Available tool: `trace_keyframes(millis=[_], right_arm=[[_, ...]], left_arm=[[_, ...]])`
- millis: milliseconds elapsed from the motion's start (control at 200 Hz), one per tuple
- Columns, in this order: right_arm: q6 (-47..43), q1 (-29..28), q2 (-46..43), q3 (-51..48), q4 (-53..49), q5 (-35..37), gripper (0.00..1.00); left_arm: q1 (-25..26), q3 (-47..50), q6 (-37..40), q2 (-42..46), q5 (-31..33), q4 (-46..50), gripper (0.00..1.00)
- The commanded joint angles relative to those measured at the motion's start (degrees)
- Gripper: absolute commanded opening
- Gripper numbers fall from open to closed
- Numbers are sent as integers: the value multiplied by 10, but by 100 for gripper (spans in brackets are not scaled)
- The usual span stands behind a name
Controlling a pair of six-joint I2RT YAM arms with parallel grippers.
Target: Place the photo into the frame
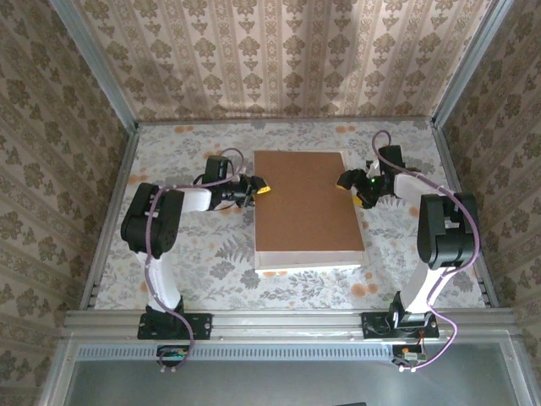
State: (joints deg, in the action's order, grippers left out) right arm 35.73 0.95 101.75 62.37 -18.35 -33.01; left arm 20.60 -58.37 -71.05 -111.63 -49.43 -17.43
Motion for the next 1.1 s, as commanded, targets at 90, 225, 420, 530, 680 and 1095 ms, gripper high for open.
trace_keyframes(millis=[90,225,420,530,680,1095], right_arm=[[-33,-3,10,18,-22,37,76],[-43,-3,9,16,-26,45,77],[-48,-3,-2,16,-33,48,77],[-56,-2,-20,15,-43,57,79],[-68,-2,-38,18,-58,76,80],[-78,-1,-68,10,-67,91,81]], left_arm=[[3,-30,53,-4,20,56,32],[5,-43,70,-9,28,75,32],[8,-47,72,-9,35,80,32],[11,-47,63,-11,37,72,32],[16,-53,57,-14,43,65,32],[38,-70,61,-35,49,63,37]])
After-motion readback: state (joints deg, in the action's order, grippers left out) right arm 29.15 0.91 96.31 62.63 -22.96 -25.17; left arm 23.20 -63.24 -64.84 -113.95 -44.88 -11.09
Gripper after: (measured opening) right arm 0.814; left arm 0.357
